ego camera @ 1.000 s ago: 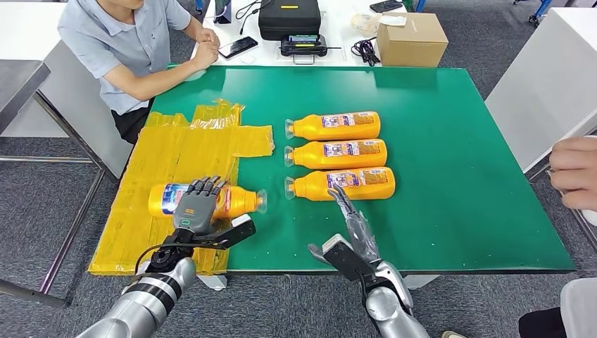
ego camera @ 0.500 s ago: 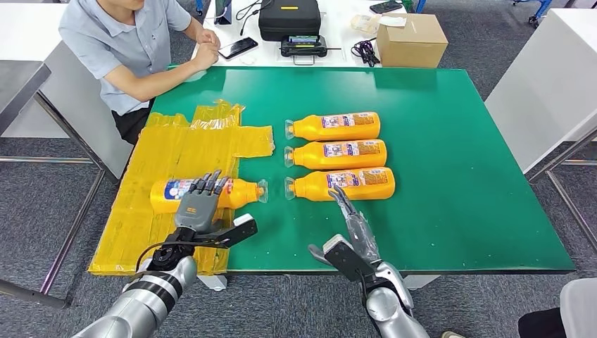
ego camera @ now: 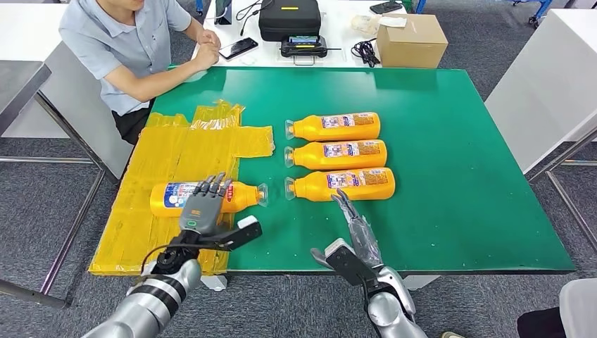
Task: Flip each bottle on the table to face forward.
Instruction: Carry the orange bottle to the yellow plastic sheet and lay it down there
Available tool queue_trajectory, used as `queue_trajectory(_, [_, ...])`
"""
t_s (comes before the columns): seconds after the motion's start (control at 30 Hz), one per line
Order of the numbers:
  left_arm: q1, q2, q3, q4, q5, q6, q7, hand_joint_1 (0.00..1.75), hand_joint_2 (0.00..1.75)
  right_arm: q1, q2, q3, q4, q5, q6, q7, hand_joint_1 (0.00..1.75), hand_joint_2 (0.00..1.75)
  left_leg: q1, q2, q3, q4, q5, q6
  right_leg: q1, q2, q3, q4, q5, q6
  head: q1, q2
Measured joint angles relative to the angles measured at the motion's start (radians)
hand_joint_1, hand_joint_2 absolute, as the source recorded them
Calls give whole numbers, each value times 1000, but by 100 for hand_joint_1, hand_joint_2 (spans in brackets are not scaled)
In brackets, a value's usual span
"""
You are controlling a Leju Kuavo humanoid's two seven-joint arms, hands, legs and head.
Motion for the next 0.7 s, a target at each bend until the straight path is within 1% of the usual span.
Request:
queue_trajectory(0.1, [66,-14,-38,-107,9,10,-5,0,175,18,1,-8,-11,7,-11,0,0,175,0,0,-2,0,0,0,0,0,-2,0,0,0,0,0])
queue_trajectory(0.2, [121,-18,-81,-220,-1,15,4,0,175,36,1,-17,-22,15,-19,0,0,175,0,0,-4,0,-1,0,0,0,-4,0,0,0,0,0])
queue_trajectory(0.37, [184,-16,-139,-369,-39,27,19,0,175,57,1,-23,-39,30,-30,0,0,175,0,0,-5,0,-1,0,0,0,-5,0,0,0,0,0])
queue_trajectory(0.5, [211,-14,-163,-432,-51,36,22,0,175,66,1,-24,-49,40,-42,0,0,175,0,0,-5,0,-1,0,0,0,-5,0,0,0,0,0])
queue_trajectory(0.57, [220,-14,-171,-454,-51,47,16,0,175,70,2,-26,-57,54,-74,-6,0,175,0,0,-4,0,-1,0,0,0,-4,0,0,0,0,0])
queue_trajectory(0.63, [233,-15,-181,-477,-15,53,-6,0,175,77,6,-30,-72,56,-119,-16,0,175,0,0,-5,0,0,0,0,0,-4,0,0,0,0,0])
queue_trajectory(0.7, [249,-18,-193,-496,52,56,-41,0,175,84,11,-37,-92,39,-145,-21,0,175,0,0,-5,0,-1,0,0,0,-5,0,0,0,0,0])
